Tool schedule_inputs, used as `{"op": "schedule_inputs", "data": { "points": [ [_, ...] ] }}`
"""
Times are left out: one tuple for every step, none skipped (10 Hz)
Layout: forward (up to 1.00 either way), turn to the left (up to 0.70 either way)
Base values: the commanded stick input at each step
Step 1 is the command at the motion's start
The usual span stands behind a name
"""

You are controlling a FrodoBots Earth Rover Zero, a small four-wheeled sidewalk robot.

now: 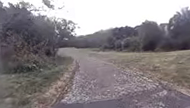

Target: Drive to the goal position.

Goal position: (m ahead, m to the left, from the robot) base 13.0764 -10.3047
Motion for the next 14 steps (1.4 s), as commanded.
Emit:
{"op": "schedule_inputs", "data": {
  "points": [
    [0.45,0.0],
    [0.45,0.0],
    [0.45,0.0],
    [0.45,0.0],
    [0.45,0.0],
    [0.45,0.0],
    [0.45,0.0],
    [0.45,0.0],
    [0.45,-0.11],
    [0.45,-0.23],
    [0.45,-0.22],
    [0.45,-0.14],
    [0.45,0.0],
    [0.45,0.0]
  ]
}}
